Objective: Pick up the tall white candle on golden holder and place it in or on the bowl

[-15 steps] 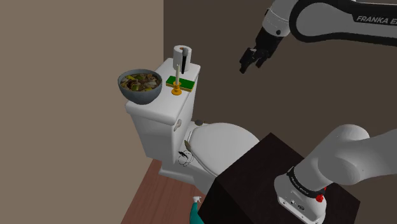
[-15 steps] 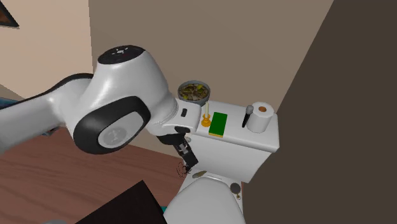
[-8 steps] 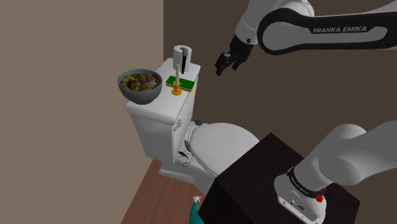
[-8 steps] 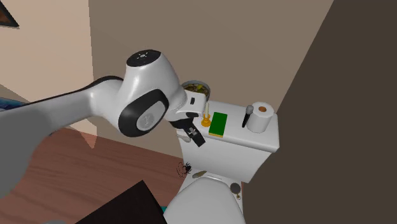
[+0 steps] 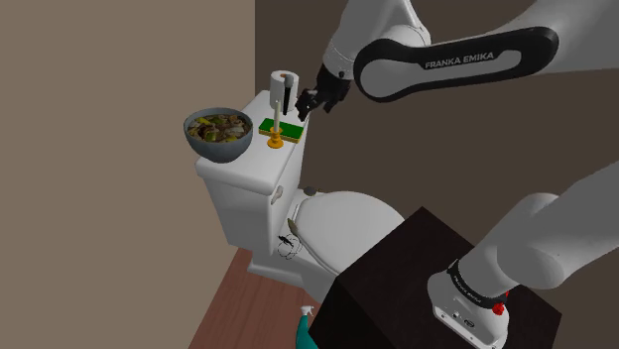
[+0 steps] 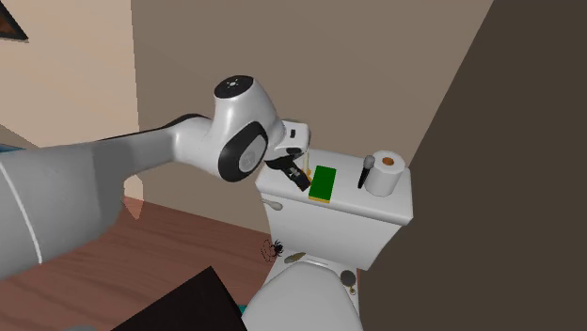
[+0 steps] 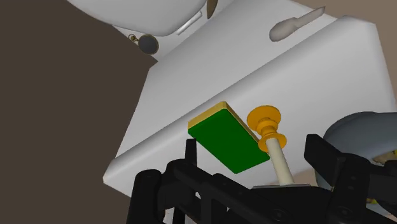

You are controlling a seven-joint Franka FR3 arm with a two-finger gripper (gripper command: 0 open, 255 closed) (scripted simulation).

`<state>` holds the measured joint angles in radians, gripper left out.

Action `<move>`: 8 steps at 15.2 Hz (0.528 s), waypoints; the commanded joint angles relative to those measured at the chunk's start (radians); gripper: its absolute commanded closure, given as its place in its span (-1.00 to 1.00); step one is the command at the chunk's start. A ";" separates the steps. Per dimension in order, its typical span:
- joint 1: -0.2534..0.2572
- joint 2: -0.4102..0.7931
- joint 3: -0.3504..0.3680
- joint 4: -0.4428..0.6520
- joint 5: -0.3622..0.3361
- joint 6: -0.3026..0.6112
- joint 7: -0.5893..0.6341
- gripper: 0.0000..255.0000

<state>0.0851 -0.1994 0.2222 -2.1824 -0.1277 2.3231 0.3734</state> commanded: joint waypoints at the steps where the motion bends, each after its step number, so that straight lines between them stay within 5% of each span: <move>1: 0.001 0.065 0.014 0.039 -0.023 0.045 0.021 -1.00; 8: 0.016 0.253 0.044 0.166 -0.118 0.141 0.102 -1.00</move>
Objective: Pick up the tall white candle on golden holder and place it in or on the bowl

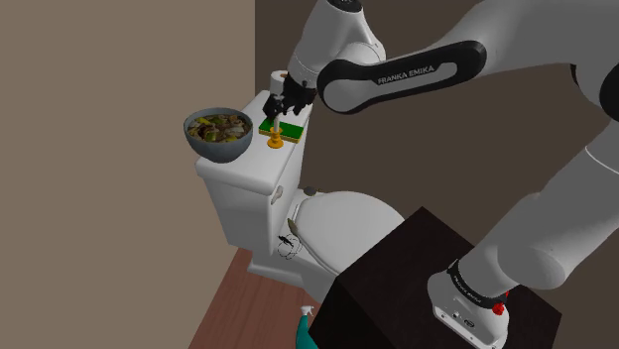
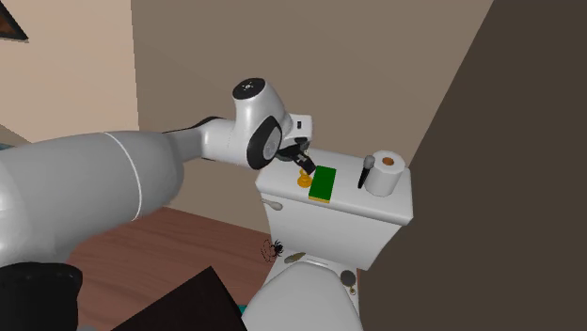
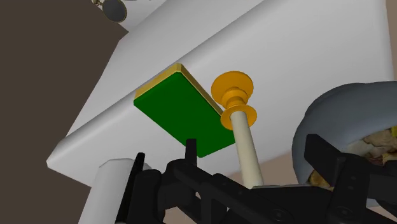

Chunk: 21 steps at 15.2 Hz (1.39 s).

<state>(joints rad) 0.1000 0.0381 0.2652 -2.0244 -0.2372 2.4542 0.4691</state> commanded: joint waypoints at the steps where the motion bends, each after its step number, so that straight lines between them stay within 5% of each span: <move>1: 0.001 0.026 -0.001 0.009 -0.015 0.019 0.010 -1.00; 14: 0.002 0.077 -0.007 0.014 -0.044 0.060 0.030 -1.00; 15: 0.002 0.077 -0.007 0.014 -0.044 0.060 0.030 1.00; 21: 0.002 0.077 -0.007 0.014 -0.044 0.060 0.030 1.00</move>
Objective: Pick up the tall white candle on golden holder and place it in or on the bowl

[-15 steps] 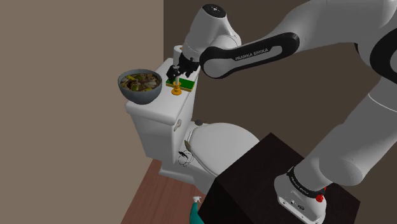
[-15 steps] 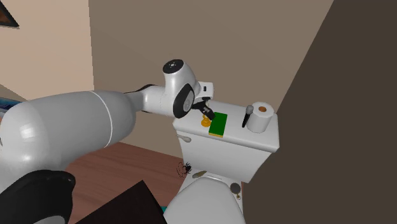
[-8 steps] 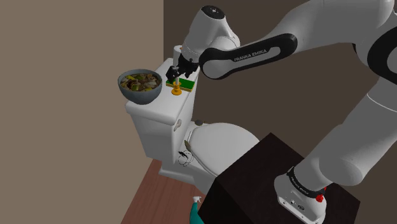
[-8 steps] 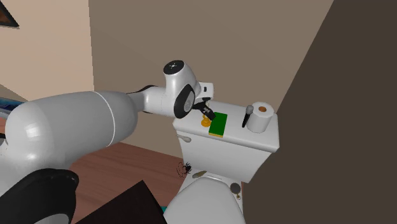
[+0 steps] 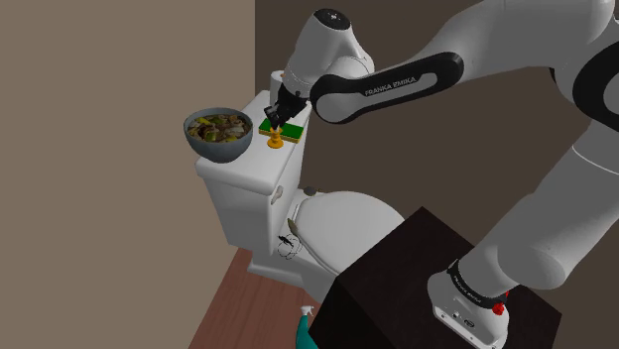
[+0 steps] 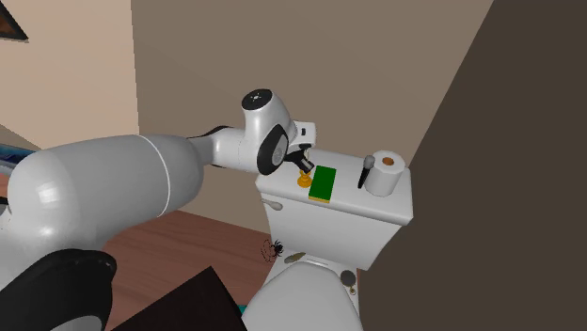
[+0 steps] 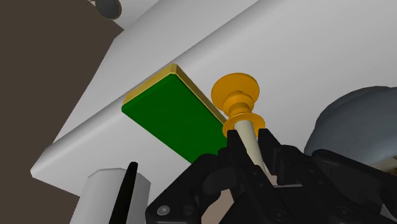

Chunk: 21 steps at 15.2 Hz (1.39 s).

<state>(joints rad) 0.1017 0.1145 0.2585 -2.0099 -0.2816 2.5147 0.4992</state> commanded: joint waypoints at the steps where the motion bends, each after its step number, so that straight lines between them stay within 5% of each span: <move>1: 0.000 0.000 0.000 0.000 0.000 0.000 0.000 1.00; 21: -0.003 -0.069 0.011 0.160 0.078 -0.220 -0.078 1.00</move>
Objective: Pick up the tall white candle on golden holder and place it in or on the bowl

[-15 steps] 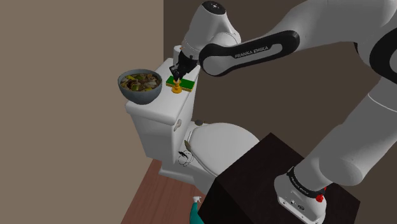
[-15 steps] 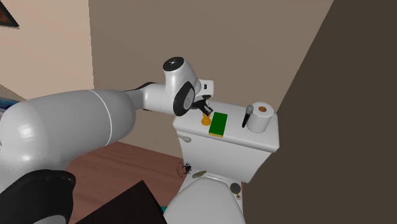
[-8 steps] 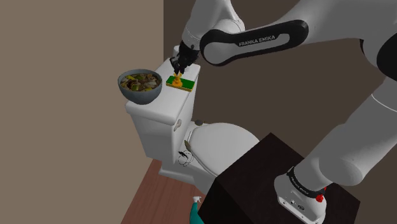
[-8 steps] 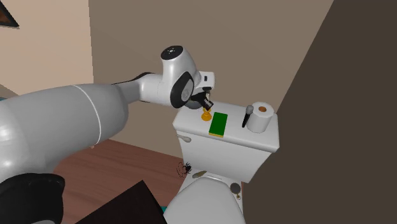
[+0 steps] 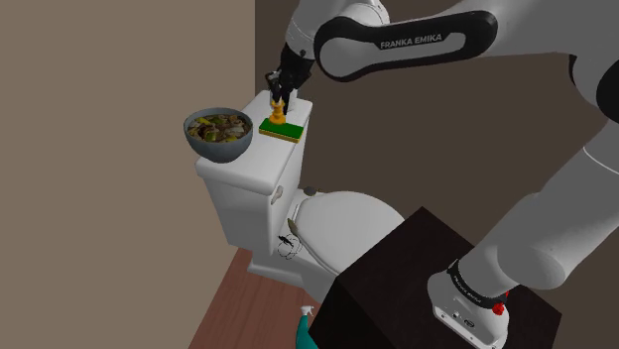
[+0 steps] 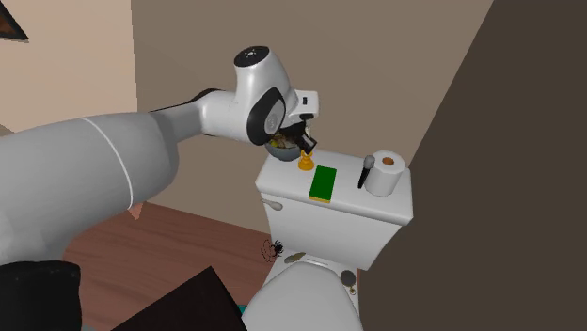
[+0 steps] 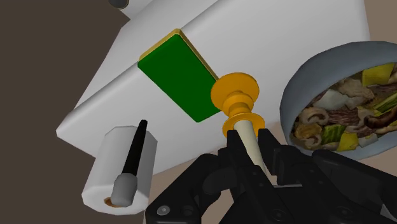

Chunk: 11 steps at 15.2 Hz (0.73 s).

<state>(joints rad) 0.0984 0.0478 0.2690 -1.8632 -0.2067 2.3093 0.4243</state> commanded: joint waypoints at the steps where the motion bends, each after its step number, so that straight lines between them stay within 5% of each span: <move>1: 0.001 -0.004 0.001 0.024 0.006 -0.028 -0.006 1.00; 11: 0.003 -0.010 0.004 0.151 0.024 -0.158 -0.032 1.00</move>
<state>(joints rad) 0.1012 0.0422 0.2729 -1.7232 -0.1859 2.1658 0.3955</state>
